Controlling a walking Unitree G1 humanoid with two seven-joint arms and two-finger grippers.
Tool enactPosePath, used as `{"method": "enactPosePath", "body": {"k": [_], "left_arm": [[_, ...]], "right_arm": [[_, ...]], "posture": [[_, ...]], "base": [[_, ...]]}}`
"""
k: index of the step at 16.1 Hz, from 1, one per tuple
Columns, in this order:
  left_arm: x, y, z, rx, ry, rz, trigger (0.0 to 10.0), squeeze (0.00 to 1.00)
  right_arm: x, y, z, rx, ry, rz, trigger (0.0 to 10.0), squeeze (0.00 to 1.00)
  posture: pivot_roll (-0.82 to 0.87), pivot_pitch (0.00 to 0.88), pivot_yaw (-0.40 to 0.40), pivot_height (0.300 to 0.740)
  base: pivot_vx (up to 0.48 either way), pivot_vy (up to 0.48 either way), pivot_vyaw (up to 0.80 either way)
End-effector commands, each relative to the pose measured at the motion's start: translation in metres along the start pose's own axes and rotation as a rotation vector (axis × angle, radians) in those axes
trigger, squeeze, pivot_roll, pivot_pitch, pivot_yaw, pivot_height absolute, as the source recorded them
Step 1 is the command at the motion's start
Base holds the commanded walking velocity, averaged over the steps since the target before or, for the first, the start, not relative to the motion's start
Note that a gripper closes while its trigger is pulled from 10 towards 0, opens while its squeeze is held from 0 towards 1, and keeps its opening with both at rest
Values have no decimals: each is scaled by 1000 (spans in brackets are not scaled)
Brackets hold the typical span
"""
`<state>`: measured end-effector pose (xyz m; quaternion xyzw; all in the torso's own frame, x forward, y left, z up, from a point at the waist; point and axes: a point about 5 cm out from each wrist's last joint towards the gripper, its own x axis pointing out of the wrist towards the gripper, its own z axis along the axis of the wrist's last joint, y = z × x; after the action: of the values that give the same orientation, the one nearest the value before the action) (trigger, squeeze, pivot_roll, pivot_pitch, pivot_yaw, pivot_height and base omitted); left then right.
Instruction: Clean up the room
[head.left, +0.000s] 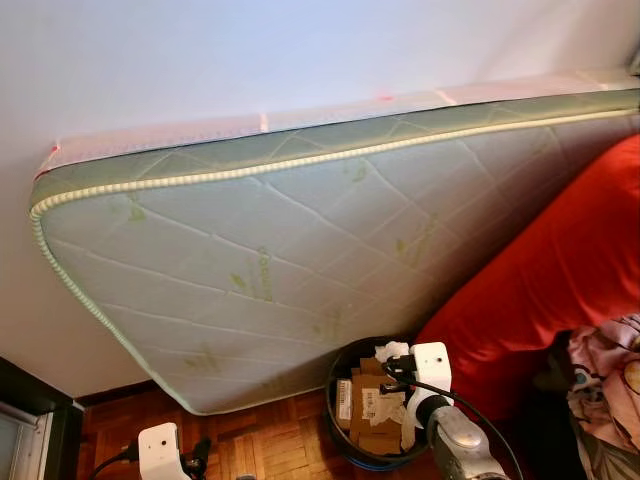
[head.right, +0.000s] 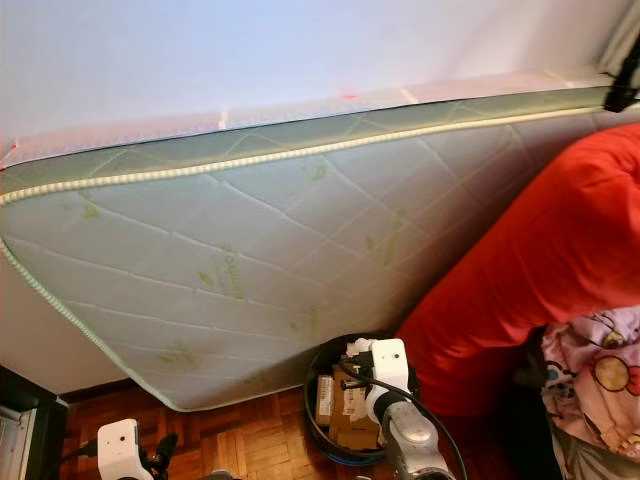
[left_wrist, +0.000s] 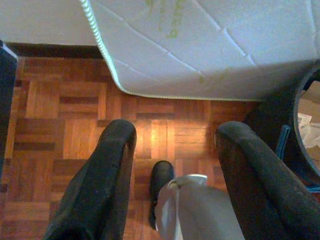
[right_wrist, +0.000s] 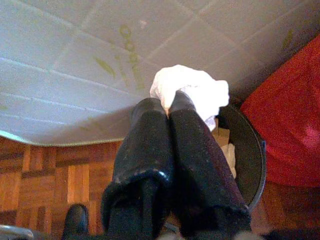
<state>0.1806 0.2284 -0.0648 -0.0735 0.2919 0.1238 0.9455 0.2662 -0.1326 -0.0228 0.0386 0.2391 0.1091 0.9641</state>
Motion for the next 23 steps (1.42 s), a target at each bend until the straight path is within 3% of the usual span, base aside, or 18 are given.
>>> {"method": "enactPosePath", "body": {"k": [1, 8, 12, 17, 23], "left_arm": [[-4, 5, -8, -13, 38, 12, 10000, 0], [-6, 8, -11, -8, 53, 18, 10000, 0], [-5, 8, -9, -12, 36, 20, 10000, 0], [-5, 9, -7, -19, 16, 25, 10000, 0], [-10, 9, -10, -25, -19, 24, 10000, 0]], "right_arm": [[-1, 1, -5, -5, 30, -3, 10000, 0], [0, 2, -6, 20, 39, -12, 10000, 0], [4, -1, -2, 79, 74, -55, 10000, 0], [7, 5, 1, 66, 73, -33, 10000, 0], [4, -1, -6, 98, 101, -77, 10000, 0]], "posture": [[105, 160, -43, 665], [116, 169, -40, 665], [132, 187, -40, 665], [145, 208, -40, 655], [160, 244, -33, 655]], "base": [[0, 0, 0], [0, 0, 0], [0, 0, 0], [0, 0, 0], [0, 0, 0]]}}
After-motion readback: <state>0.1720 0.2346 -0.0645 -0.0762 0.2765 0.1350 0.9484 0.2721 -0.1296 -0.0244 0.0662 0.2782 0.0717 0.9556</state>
